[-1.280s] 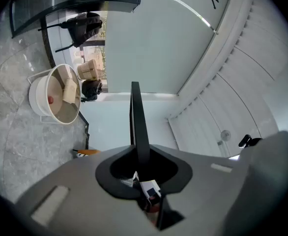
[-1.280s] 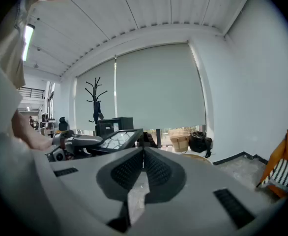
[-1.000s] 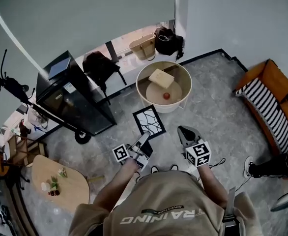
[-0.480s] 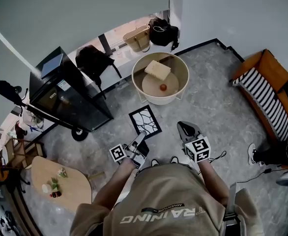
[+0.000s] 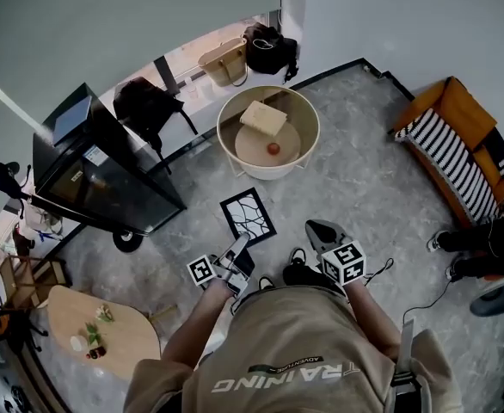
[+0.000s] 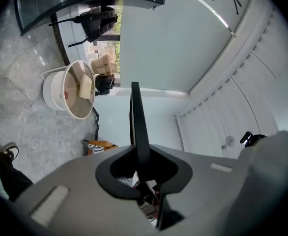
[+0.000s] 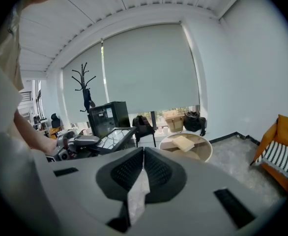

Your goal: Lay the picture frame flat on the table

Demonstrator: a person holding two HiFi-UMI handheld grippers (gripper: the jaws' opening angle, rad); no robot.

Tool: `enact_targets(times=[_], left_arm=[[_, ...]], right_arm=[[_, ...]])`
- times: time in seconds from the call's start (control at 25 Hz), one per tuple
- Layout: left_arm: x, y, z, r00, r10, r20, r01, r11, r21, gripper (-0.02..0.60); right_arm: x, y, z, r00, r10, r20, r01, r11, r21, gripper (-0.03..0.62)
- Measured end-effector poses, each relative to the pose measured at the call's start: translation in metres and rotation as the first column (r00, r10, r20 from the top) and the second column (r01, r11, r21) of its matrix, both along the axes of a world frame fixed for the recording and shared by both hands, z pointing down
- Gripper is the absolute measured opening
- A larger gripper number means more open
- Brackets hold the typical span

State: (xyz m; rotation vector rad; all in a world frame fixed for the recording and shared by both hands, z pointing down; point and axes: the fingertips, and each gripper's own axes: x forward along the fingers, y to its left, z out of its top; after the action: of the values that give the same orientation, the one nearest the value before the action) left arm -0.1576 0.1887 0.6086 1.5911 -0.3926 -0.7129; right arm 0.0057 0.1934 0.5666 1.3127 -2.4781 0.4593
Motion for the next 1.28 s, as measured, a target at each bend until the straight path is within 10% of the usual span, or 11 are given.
enact_targets(times=[1.28], left_arm=[[0.127, -0.260, -0.009, 0.996, -0.075, 0.045, 0.076, 0.996, -0.042, 0.054]], right_arm=[[0.112, -0.278, 0.044, 0.989, -0.124, 0.084, 0.131, 0.988, -0.078, 0.009]])
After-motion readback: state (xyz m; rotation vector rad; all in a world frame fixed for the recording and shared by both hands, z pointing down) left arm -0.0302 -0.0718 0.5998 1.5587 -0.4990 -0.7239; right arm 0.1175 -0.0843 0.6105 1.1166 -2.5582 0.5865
